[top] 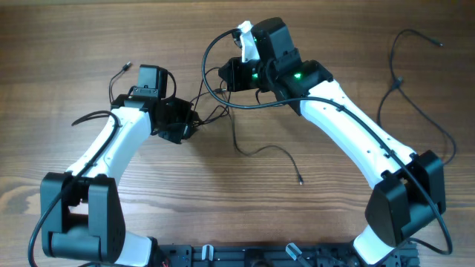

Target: Untangle cables

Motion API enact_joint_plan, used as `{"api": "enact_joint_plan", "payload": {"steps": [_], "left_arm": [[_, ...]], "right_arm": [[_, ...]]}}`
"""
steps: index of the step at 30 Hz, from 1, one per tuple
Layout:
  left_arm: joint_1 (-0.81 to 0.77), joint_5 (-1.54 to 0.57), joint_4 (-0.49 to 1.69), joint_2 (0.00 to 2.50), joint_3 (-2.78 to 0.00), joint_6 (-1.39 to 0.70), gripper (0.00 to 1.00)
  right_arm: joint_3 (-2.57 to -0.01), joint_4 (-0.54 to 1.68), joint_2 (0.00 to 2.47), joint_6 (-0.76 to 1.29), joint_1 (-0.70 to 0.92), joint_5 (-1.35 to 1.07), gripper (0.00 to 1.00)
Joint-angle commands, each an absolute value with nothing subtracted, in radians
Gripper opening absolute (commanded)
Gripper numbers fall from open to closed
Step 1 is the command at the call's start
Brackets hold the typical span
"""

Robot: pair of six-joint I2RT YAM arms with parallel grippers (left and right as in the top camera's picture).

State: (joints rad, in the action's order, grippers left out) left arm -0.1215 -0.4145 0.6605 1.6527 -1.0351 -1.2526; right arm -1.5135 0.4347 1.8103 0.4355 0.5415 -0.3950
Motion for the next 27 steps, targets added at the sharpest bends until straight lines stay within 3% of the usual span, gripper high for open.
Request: {"api": "enact_joint_plan", "payload": {"steps": [1, 6, 20, 27], "left_arm": [[-0.120, -0.361, 0.658, 1.655, -1.049, -1.261, 0.18], [-0.093, -0.362, 0.658, 1.655, -1.049, -1.261, 0.04], [0.172, -0.693, 0.657, 1.655, -1.049, -1.173, 0.04], [0.302, -0.743, 0.658, 1.655, -1.049, -1.132, 0.04]], "right_arm": [[-1.510, 0.447, 1.824, 0.420, 0.539, -0.381, 0.04], [-1.510, 0.471, 1.826, 0.413, 0.539, -0.376, 0.04], [-1.510, 0.541, 1.827, 0.362, 0.539, -0.215, 0.04], [-1.510, 0.584, 1.827, 0.331, 0.539, -0.081, 0.04]]}}
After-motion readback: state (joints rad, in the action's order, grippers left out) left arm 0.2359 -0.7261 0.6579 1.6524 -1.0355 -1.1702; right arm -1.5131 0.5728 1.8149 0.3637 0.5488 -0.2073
